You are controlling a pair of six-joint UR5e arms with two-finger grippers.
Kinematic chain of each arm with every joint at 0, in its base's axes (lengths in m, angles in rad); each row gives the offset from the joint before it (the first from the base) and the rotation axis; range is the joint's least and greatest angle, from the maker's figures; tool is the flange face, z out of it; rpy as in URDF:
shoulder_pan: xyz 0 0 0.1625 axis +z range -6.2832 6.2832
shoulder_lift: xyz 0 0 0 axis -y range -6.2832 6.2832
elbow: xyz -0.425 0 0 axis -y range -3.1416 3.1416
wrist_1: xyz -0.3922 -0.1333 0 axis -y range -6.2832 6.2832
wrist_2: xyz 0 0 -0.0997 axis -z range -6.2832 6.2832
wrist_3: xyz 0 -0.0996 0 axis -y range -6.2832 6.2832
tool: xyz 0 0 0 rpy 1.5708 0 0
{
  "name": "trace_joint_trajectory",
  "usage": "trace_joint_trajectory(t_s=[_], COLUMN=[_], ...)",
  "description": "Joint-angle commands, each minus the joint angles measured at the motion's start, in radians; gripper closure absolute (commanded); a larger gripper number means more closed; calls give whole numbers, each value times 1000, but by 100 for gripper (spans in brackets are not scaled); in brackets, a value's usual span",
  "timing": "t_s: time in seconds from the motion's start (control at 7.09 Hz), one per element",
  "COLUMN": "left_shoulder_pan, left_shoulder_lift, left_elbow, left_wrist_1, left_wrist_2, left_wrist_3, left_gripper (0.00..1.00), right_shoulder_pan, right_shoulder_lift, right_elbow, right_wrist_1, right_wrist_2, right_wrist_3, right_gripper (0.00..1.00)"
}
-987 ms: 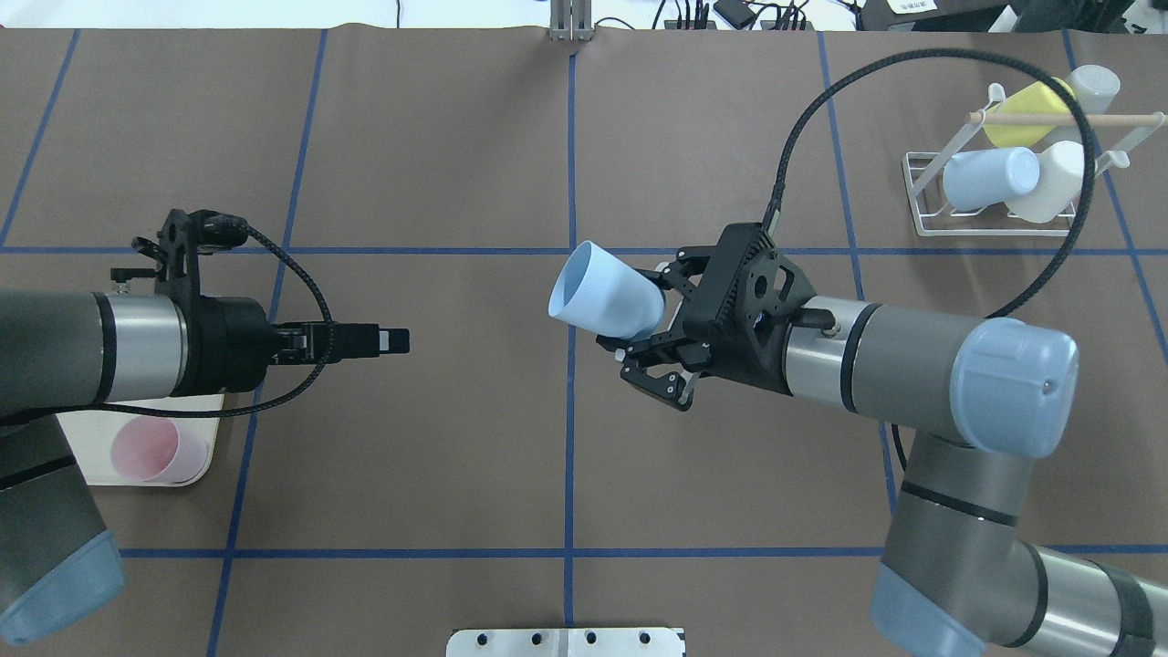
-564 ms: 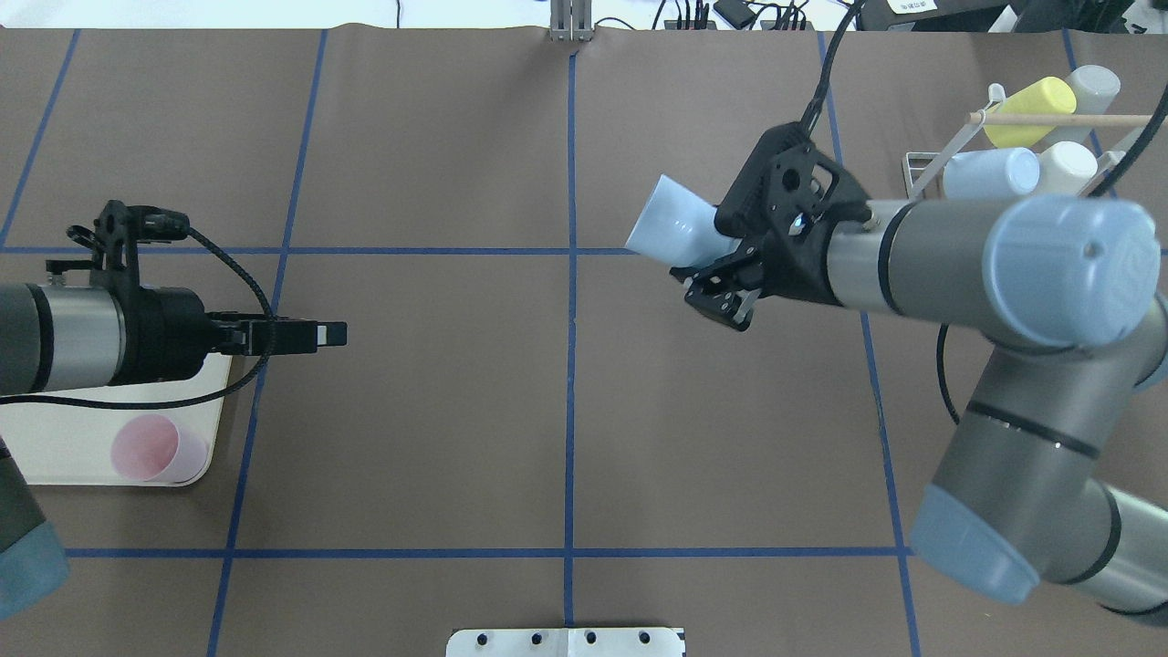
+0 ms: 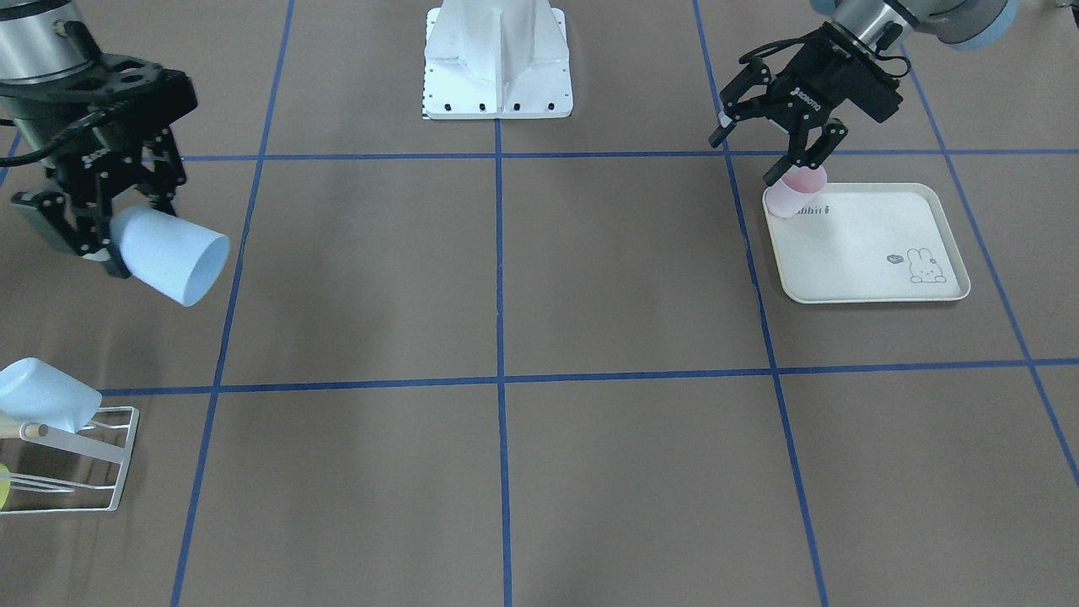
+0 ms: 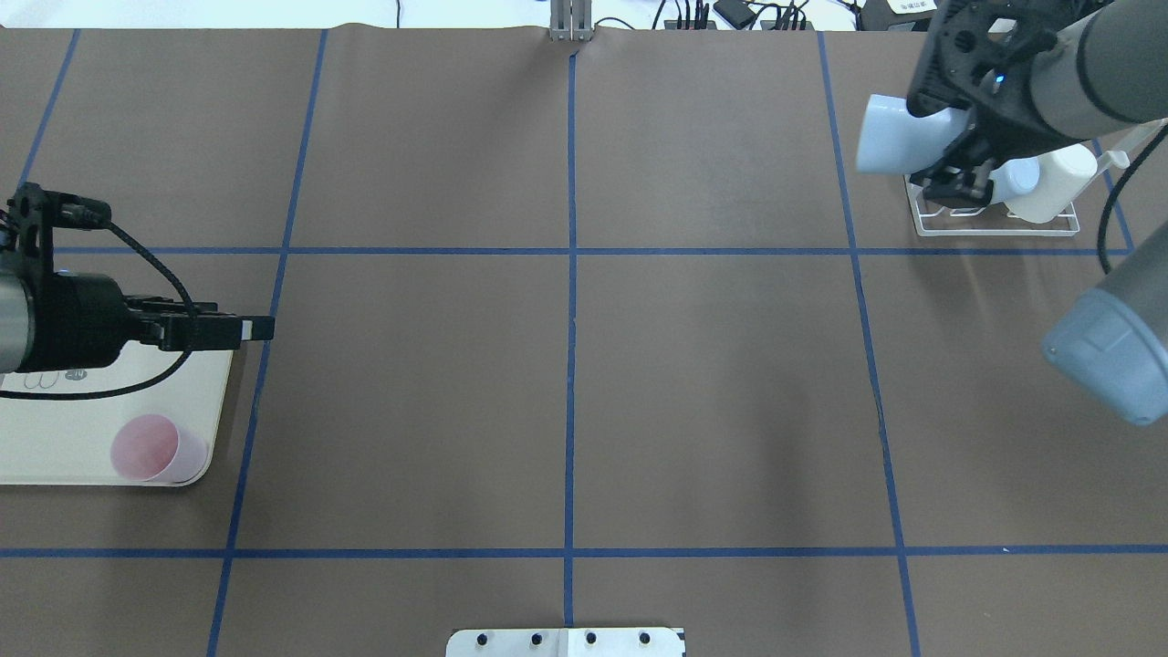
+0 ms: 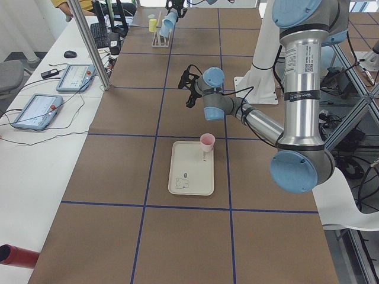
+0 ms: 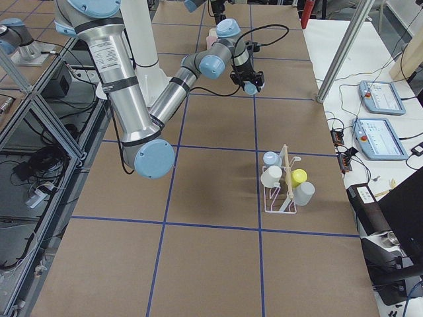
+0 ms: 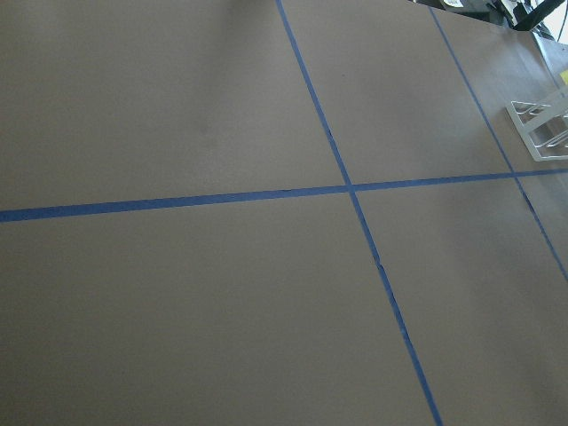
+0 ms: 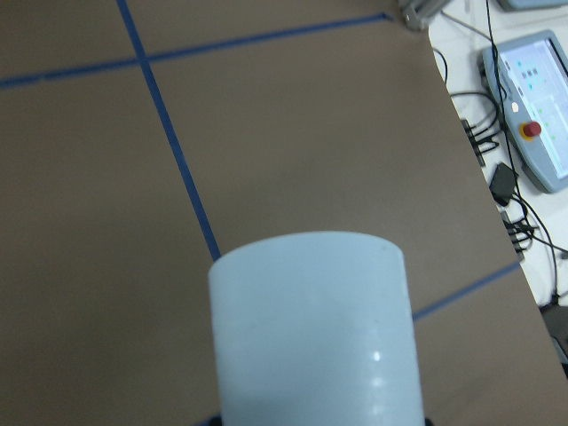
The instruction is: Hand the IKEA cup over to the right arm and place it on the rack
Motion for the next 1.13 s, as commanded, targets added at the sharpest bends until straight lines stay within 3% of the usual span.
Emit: trace_joint_trajectory(t_s=[0.0,0.28,0.56,0.99], left_shoulder_pan=[-133,-140,-140,-141], left_shoulder_lift=[64,73,75,76], left_elbow=[8,2,-1,0], left_wrist_1=[-1,-4,-4,-7], left_wrist_2=[-99,-106,-103,-101], left_wrist_3=[178,183,181,183], left_gripper=[0,0,0,0], right_shoulder_pan=[120,124,122,107], right_shoulder_lift=[-146,-210,-199,-190], right_elbow=[1,-34,-136,-224], right_wrist_1=[-48,-50,-37,1], right_wrist_2=[-72,-261,-337,-441], right_wrist_3=[-390,-616,-832,-970], right_gripper=[100,100,100,100])
